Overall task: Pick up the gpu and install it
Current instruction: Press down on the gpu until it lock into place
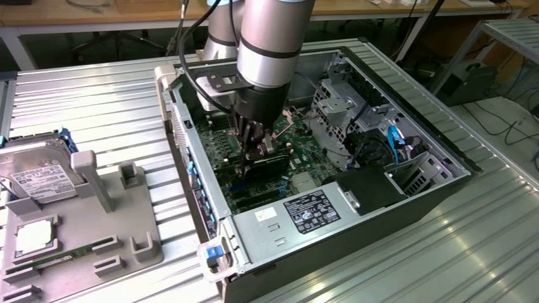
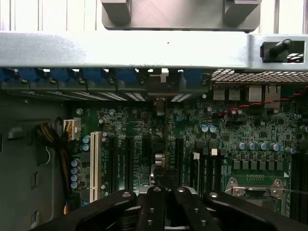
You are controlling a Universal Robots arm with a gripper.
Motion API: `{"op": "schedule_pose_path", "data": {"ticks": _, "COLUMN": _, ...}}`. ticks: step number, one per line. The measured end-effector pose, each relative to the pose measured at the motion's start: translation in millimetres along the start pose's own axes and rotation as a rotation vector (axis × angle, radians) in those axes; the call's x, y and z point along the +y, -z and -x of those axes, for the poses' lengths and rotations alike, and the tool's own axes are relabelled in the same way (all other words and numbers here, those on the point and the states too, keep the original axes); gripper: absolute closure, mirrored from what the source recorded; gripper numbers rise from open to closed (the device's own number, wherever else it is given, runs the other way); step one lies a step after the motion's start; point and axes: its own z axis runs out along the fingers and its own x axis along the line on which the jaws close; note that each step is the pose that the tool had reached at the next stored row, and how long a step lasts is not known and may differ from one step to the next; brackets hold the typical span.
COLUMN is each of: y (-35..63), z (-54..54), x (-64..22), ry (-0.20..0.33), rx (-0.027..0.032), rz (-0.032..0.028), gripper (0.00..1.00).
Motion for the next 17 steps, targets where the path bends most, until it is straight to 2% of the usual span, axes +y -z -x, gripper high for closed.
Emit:
{"op": "schedule_pose_path", "data": {"ticks": 11, "y": -7.6, "z": -4.2, "x": 0.9, "ry": 0.012, "rx": 0.0012, "rz": -0.0001, "gripper": 0.89}}
{"op": "schedule_pose_path", "data": {"ticks": 13, "y": -7.7, "z": -4.5, "x": 1.0, "ry": 0.013, "rx": 0.0022, "rz": 0.0003, "gripper": 0.89}}
{"op": "schedule_pose_path", "data": {"ticks": 17, "y": -6.4, "z": -4.3, "x": 1.1, "ry": 0.013, "rx": 0.0004, "rz": -0.0007, "gripper": 0.89}}
